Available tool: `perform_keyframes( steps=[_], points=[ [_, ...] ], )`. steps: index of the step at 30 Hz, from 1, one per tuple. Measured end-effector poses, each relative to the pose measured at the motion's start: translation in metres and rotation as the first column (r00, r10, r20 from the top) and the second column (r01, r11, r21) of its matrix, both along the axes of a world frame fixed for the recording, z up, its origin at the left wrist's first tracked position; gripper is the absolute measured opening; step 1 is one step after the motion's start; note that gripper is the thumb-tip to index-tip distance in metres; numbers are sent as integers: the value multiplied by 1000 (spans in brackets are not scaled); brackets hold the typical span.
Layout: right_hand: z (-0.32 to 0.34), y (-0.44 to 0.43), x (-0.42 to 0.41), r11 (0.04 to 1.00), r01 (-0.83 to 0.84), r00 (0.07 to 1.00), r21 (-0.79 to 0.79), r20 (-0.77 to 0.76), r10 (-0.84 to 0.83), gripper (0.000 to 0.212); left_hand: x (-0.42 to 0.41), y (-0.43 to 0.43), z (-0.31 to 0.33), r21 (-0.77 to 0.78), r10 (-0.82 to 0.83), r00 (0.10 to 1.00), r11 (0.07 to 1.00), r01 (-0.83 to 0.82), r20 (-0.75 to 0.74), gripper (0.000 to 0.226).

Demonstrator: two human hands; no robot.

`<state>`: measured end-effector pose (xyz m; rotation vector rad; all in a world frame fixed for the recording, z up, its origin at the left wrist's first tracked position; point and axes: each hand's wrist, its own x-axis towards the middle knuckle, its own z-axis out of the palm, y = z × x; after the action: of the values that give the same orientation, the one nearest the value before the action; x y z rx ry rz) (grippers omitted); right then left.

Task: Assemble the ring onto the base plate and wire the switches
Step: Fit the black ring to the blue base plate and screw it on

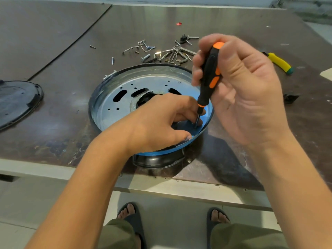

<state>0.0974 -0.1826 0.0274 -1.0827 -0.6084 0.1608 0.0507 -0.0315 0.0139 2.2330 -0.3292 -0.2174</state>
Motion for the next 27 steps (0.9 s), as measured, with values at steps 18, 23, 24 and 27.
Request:
perform_keyframes(
  steps=[18,23,24,27],
  points=[
    [-1,3,-5,999,39,998,-29,57,-37,8,0,-1,1,19,-11,1000,1000,11,1,47],
    [-1,-1,0,998,46,999,53,10,-47,5,0,-1,0,13,11,1000,1000,-11,7,42],
    [0,-2,1,997,23,1000,69,-23,-21,8,-1,-1,0,11,13,1000,1000,-13,6,42],
    [-1,-4,1,998,-31,997,61,-64,35,29,0,0,-1,-7,16,1000,1000,-16,-10,42]
  ],
)
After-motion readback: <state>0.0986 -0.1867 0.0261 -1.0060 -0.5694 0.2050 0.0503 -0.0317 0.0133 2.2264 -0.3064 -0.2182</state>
